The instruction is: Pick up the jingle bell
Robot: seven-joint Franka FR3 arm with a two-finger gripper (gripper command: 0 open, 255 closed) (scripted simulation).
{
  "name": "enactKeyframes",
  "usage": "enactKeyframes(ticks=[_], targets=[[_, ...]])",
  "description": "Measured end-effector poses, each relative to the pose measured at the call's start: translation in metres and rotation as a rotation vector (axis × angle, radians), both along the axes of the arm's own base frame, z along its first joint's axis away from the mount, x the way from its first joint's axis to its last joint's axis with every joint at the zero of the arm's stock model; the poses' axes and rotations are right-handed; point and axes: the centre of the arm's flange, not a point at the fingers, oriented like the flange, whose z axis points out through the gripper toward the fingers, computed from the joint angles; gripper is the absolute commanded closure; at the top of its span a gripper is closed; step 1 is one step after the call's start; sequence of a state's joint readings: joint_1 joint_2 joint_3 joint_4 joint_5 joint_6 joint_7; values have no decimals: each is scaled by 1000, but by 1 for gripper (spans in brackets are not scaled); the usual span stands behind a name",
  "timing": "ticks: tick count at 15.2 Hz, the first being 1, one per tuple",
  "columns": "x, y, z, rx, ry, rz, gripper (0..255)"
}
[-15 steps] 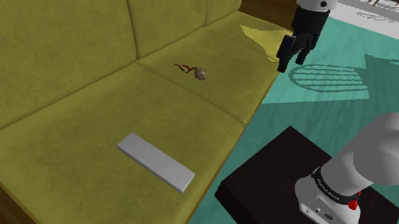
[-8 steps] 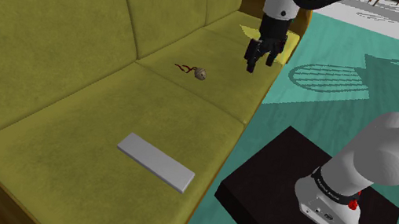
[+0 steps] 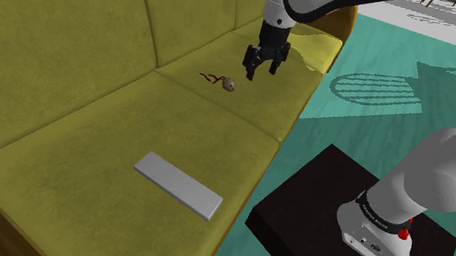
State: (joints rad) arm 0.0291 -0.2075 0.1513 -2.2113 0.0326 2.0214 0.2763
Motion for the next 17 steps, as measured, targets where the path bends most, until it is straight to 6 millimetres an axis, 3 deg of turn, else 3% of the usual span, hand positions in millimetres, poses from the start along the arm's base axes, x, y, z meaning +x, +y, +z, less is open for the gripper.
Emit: enactKeyframes(ticks=[9,17], targets=[[89,26,-39,19,-79,-28,0],[96,29,-78,21,-86,-31,0]])
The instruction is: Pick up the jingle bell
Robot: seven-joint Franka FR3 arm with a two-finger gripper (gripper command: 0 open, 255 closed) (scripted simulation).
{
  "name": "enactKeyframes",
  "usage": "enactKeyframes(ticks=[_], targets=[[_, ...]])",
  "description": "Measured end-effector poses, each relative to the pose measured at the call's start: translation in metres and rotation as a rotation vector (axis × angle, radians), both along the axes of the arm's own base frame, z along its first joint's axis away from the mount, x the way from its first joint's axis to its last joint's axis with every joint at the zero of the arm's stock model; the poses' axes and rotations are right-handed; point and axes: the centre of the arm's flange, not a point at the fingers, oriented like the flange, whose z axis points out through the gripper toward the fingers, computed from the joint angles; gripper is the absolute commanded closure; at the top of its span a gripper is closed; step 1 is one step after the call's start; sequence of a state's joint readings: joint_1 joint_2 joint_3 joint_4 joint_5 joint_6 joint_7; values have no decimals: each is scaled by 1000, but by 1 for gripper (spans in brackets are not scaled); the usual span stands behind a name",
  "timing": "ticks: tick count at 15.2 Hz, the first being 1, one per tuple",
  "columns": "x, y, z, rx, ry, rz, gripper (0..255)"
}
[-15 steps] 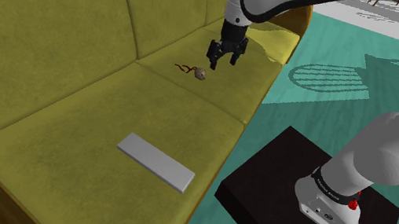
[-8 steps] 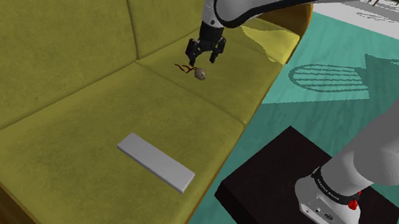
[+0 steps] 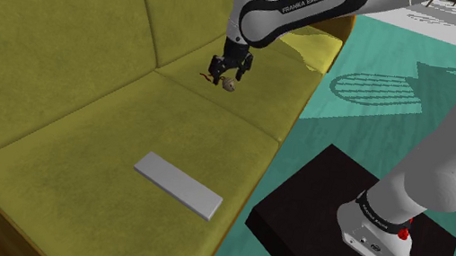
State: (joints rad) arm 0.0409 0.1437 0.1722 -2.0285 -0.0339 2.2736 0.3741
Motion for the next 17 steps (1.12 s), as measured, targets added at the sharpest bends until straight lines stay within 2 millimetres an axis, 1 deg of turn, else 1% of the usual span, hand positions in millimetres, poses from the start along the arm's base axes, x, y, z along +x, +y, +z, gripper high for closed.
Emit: enactKeyframes(ticks=[1,11,13,17], targets=[[1,0,-2,0,0,0,255],[1,0,-3,0,-1,0,255],[1,0,3,0,-1,0,255],[0,-1,23,0,-1,0,255]])
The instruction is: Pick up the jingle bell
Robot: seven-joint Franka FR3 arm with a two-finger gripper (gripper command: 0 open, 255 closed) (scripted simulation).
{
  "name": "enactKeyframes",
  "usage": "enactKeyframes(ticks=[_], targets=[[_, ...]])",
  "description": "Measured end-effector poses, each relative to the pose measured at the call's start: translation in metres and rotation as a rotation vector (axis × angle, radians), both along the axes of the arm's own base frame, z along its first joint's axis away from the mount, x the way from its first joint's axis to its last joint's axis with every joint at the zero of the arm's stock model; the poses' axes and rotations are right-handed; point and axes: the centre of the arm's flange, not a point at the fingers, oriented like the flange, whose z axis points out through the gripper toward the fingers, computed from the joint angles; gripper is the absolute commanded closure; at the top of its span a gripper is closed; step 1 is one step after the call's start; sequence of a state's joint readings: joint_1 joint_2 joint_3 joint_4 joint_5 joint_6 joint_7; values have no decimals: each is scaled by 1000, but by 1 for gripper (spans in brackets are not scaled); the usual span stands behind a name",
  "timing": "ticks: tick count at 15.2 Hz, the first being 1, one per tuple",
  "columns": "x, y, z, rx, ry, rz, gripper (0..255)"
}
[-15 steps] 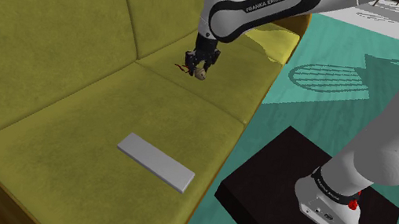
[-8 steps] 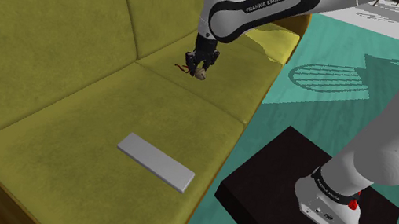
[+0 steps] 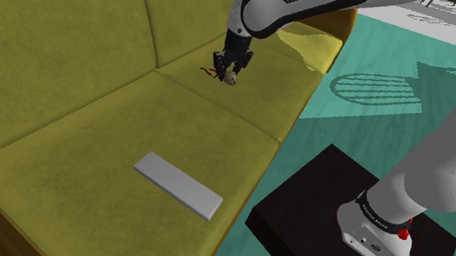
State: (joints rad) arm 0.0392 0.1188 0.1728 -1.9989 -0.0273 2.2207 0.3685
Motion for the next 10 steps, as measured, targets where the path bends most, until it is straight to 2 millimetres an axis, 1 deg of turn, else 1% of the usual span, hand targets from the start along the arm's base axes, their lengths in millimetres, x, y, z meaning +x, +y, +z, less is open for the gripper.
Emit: enactKeyframes(ticks=[8,10], targets=[[2,1,43,0,0,0,255],[1,0,51,0,0,0,255]])
